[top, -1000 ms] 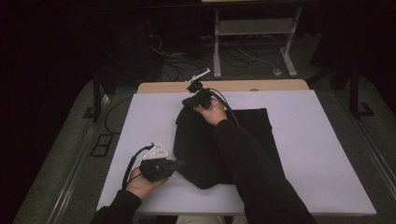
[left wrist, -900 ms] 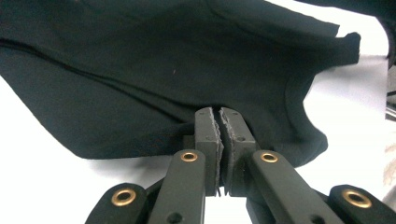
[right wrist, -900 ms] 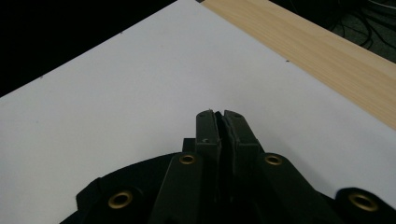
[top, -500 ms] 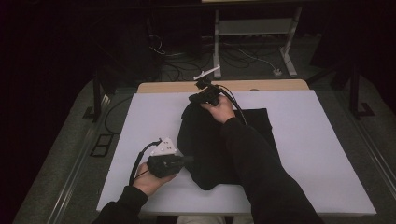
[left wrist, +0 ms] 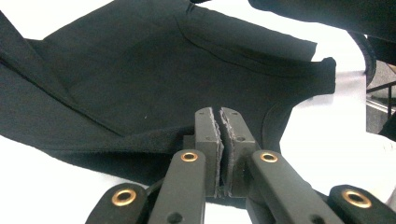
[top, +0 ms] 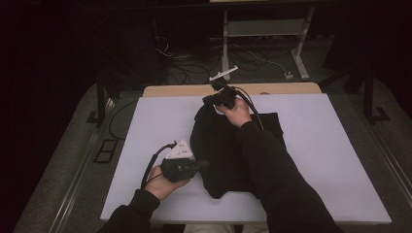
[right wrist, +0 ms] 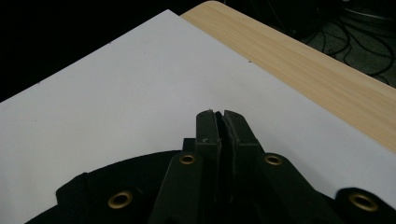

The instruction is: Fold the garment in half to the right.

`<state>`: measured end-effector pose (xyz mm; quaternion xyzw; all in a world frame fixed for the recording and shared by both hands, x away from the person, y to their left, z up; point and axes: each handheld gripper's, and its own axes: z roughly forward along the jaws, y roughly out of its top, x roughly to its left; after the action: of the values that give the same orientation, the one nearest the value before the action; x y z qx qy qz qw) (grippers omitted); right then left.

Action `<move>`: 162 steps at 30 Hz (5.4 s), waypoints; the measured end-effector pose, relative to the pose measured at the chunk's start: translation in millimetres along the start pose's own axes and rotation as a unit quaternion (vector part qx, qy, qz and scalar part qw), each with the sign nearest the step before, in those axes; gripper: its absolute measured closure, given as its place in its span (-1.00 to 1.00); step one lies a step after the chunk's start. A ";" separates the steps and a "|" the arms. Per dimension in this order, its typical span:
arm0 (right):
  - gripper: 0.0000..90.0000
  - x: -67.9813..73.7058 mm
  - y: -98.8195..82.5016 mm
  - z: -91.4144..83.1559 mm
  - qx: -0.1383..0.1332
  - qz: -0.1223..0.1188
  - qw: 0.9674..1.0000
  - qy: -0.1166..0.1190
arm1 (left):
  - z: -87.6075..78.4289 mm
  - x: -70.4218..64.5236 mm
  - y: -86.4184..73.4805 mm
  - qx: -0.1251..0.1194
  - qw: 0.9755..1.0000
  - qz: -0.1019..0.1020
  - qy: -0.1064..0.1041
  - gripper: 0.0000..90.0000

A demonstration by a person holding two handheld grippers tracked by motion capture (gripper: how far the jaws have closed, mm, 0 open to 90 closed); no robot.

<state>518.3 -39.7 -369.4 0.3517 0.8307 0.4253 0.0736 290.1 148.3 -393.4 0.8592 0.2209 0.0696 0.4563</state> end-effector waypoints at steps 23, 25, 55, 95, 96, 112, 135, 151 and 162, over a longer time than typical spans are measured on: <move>0.86 -23.9 -13.0 -32.7 -0.017 0.021 0.999 -0.019 | 24.4 -11.3 31.5 -0.003 0.999 0.022 -0.028 0.89; 0.86 -26.1 -14.5 -34.9 -0.017 0.023 0.999 -0.020 | 26.8 -12.6 33.6 -0.003 0.999 0.024 -0.030 0.89; 0.86 -66.8 -41.3 -74.5 -0.034 0.064 0.996 -0.043 | 61.7 -31.0 75.2 -0.008 0.996 0.056 -0.068 0.89; 0.86 -107.6 -85.7 -112.2 -0.043 0.110 0.990 -0.073 | 119.1 -57.5 97.7 -0.006 0.990 0.075 -0.115 0.89; 0.86 -108.3 -87.2 -112.4 -0.043 0.112 0.990 -0.074 | 120.3 -57.7 98.1 -0.006 0.990 0.076 -0.116 0.89; 0.86 -125.7 -110.3 -119.9 -0.035 0.126 0.988 -0.080 | 145.3 -67.0 99.7 -0.002 0.988 0.071 -0.140 0.89; 0.79 -148.7 -146.0 -117.0 -0.030 0.177 0.981 -0.066 | 174.5 -73.7 102.5 0.015 0.986 0.070 -0.148 0.89; 0.03 -145.2 -149.3 -148.3 -0.054 0.190 0.977 -0.085 | 183.7 -82.9 105.2 0.030 0.986 0.073 -0.148 0.89; -0.71 -135.4 -153.9 -169.6 -0.047 0.183 0.977 -0.100 | 196.1 -91.7 110.7 0.053 0.984 0.090 -0.142 0.89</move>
<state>466.9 -298.5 -403.6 0.5349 0.7196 0.4329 0.0933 306.3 -93.8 -408.2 0.8995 0.0794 -0.0240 0.4290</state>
